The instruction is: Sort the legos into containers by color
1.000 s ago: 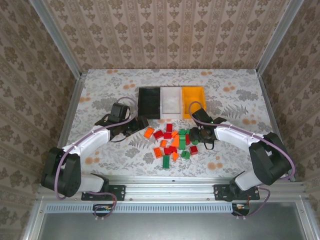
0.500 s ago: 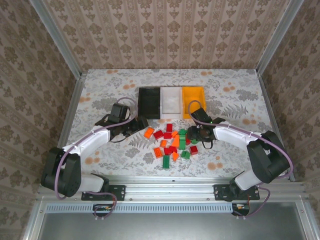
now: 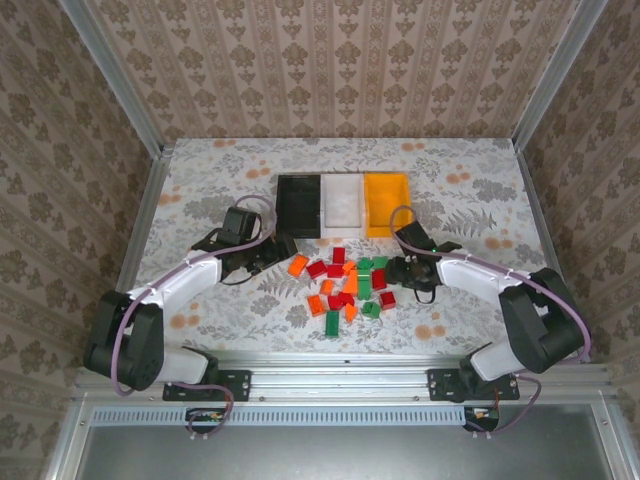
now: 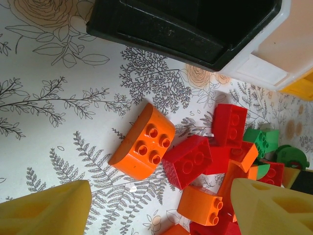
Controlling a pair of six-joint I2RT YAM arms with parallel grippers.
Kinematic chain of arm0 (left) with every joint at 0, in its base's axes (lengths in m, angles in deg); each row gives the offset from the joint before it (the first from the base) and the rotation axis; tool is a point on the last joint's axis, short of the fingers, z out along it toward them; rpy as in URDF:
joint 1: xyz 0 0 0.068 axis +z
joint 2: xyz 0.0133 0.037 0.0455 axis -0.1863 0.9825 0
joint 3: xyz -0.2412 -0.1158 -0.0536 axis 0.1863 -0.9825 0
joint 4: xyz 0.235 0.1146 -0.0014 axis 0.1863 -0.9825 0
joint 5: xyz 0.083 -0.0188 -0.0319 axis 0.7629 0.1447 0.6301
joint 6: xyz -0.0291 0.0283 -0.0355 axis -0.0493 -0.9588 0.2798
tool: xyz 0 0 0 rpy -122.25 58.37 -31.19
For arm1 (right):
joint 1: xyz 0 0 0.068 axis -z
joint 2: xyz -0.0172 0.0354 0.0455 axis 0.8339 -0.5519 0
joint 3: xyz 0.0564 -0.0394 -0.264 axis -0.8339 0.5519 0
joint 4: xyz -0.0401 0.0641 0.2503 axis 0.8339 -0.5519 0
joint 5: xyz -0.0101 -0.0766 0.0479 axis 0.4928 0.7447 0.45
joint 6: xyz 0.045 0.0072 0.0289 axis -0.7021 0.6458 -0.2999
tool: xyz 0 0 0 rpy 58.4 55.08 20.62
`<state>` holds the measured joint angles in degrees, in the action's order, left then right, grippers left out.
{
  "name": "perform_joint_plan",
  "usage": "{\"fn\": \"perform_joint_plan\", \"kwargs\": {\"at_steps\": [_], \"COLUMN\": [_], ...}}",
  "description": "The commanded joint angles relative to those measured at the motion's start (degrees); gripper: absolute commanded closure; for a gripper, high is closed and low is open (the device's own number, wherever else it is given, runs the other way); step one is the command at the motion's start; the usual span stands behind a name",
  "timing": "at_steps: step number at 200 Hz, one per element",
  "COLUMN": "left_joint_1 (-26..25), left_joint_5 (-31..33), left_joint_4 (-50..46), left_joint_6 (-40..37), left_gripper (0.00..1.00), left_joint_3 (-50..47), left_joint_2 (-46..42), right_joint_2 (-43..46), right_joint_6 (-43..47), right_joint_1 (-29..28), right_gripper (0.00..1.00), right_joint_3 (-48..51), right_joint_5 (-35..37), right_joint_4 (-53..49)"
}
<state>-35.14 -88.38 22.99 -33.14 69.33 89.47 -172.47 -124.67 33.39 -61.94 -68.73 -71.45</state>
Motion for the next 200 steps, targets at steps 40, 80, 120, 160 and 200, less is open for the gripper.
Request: {"fn": "perform_joint_plan", "kwargs": {"at_steps": [40, 80, 120, 160, 200], "left_joint_1": [-0.5, -0.5, -0.4, -0.5, -0.5], "left_joint_5": [-0.4, -0.3, -0.4, -0.5, -0.3], "left_joint_4": [0.2, -0.6, 0.1, -0.5, -1.0], "left_joint_6": [0.3, 0.0, 0.4, 0.0, -0.8], "left_gripper": [0.23, 0.23, 0.23, 0.23, 0.23], "left_joint_3": [1.5, 1.9, 1.6, 2.2, 2.6], "left_joint_2": [0.7, 0.6, 1.1, 1.1, 1.3], "right_joint_2": [4.2, 0.5, -3.1, -3.9, -6.3], "right_joint_6": [5.0, 5.2, 3.4, 2.3, 3.5], "right_joint_1": [2.9, 3.5, 3.6, 3.6, 4.3], "right_gripper": [0.35, 0.35, 0.33, 0.31, 0.30], "right_joint_3": [-0.3, -2.1, -3.5, -4.9, -6.6], "right_joint_5": [-1.1, 3.9, -0.3, -3.6, -3.8], "right_joint_4": [-1.9, -2.2, 1.2, 3.7, 5.3]}}
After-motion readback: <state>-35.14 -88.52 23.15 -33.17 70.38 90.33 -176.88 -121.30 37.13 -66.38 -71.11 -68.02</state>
